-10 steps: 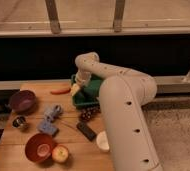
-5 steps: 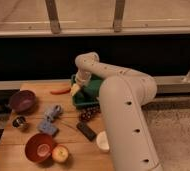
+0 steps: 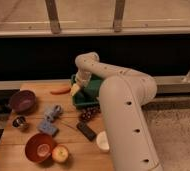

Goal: Place brush in metal cup

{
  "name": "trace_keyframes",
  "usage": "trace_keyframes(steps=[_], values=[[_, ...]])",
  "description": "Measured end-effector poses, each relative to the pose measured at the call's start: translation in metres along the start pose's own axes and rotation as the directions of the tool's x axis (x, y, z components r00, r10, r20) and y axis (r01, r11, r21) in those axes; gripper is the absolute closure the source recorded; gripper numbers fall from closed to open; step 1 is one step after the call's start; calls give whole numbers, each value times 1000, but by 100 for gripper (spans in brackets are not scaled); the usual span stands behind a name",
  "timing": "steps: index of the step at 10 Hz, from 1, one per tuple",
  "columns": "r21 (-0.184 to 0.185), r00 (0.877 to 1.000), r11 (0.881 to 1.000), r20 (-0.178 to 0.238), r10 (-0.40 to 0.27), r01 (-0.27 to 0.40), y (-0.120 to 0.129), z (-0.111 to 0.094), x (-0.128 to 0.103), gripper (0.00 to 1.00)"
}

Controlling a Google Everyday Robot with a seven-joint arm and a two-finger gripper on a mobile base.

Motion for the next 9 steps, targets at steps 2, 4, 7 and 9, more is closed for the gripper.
trace_keyframes(steps=[2,4,7,9], values=[[0,1000,1000,0,0,0,0,0,0,58],[1,1000,1000,0,0,0,0,0,0,37],[52,998,999,55,-16,13,2,-22,-8,20],[104,995,995,95,-16,6,-1,-61,-10,20]])
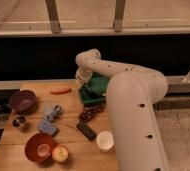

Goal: Place brush in metal cup

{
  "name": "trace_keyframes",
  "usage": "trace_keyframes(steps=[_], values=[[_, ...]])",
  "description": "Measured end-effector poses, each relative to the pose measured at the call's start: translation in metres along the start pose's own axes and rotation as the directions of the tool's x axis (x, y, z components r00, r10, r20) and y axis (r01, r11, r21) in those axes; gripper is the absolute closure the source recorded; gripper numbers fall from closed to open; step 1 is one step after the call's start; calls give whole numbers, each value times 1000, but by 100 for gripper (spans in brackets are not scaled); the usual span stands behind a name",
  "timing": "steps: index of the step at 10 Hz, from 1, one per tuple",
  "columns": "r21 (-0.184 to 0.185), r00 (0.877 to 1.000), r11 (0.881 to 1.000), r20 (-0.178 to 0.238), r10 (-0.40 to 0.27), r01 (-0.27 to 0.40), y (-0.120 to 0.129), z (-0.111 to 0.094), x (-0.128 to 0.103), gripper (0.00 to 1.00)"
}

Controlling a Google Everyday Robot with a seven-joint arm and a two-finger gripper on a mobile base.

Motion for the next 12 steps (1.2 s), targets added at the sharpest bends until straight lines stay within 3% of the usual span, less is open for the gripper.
trace_keyframes(steps=[2,5,9,12], values=[[44,999,999,41,4,-6,-3,-31,-7,20],[88,998,995,49,33,-37,-17,-43,0,20],[102,990,985,15,141,-142,-58,-13,34,20],[93,974,971,-23,224,-221,-80,12,59,20]])
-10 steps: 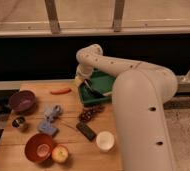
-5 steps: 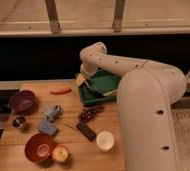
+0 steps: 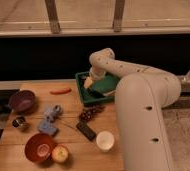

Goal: Place brush in metal cup

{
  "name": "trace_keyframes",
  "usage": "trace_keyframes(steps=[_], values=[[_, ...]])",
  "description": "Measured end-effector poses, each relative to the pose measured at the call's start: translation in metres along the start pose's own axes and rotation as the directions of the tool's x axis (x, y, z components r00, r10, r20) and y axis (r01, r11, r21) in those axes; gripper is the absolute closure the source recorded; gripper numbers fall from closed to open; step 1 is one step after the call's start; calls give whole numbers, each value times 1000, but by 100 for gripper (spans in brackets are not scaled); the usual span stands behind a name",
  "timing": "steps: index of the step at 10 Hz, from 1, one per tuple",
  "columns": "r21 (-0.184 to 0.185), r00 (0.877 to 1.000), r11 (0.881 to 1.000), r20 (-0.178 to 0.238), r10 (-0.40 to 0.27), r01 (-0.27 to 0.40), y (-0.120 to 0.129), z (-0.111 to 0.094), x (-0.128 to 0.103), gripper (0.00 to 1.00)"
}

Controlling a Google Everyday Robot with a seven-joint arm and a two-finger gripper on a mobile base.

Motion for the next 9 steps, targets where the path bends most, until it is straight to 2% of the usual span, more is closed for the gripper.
trace_keyframes(steps=[2,5,8,9], values=[[-2,999,1000,-46,23,-23,-3,19,8,20],[-44,995,999,-92,26,-30,7,53,12,20],[-79,995,997,-99,11,-19,18,64,7,20],[-93,995,996,-104,5,-15,24,67,4,26]])
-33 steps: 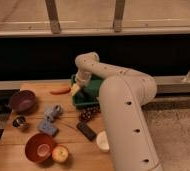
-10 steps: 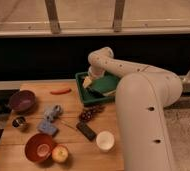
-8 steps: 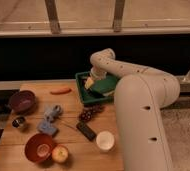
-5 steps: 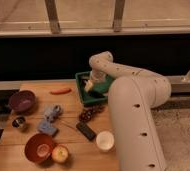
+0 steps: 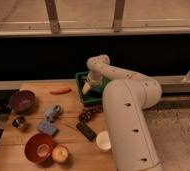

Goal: Place brush in metal cup

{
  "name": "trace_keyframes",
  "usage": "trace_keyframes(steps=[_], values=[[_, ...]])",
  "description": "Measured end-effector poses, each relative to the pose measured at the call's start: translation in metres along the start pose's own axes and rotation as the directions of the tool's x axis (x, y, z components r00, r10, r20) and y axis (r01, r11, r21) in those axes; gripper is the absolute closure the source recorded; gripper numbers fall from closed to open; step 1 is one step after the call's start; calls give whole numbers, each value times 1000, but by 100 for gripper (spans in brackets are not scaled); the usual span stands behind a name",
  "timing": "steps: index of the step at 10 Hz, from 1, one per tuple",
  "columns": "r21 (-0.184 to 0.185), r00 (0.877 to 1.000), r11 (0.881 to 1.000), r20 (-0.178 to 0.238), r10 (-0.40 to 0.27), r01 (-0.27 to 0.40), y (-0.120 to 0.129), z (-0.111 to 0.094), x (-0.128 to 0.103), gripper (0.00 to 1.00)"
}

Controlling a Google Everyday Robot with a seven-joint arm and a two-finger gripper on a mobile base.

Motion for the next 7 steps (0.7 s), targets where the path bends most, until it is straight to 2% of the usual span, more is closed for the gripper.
trace_keyframes(steps=[1,4,7], values=[[-8,1000,1000,-9,-6,6,4,4,-2,34],[-36,998,999,-49,-26,24,15,20,-8,66],[-35,998,999,-51,-25,23,14,16,-6,94]])
